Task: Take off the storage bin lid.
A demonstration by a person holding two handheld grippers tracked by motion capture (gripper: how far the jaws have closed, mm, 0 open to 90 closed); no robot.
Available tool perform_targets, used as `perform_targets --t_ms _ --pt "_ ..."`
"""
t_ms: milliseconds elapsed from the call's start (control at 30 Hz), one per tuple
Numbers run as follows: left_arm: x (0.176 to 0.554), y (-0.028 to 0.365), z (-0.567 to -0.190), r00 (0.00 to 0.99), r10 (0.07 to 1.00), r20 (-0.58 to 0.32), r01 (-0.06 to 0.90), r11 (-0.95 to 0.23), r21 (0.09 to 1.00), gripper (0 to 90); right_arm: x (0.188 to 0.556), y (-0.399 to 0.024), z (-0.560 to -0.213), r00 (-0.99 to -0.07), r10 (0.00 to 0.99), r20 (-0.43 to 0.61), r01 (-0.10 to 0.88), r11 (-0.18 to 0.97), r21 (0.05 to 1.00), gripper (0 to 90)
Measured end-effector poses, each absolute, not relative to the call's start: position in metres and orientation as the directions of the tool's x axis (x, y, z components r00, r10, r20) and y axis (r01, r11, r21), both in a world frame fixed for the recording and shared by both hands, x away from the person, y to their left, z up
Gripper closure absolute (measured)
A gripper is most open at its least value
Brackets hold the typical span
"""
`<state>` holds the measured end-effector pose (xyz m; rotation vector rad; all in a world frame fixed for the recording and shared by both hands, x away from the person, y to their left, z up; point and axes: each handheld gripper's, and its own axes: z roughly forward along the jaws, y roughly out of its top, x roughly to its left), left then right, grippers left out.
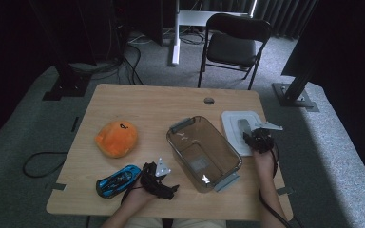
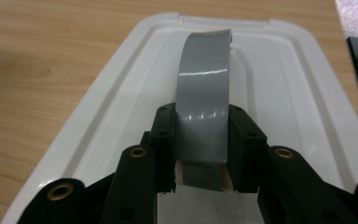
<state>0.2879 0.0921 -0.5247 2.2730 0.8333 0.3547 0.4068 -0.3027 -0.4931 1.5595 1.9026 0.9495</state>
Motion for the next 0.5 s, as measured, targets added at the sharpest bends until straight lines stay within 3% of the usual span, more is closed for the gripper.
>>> perform_targets --t_ms 467,500 --pt "0.287 0.092 -0.525 0.75 0.661 0.019 0.473 -0.557 0.682 2.4 0.406 -0.303 -0.515 -0.227 0.971 0.074 0.644 0.093 0.759 66.4" --pt "0.287 0.092 -0.525 0.75 0.661 0.019 0.473 -0.557 0.682 2.4 0.406 -0.302 -0.514 -0.226 0.972 0.063 0.644 0.1 0.759 54.3"
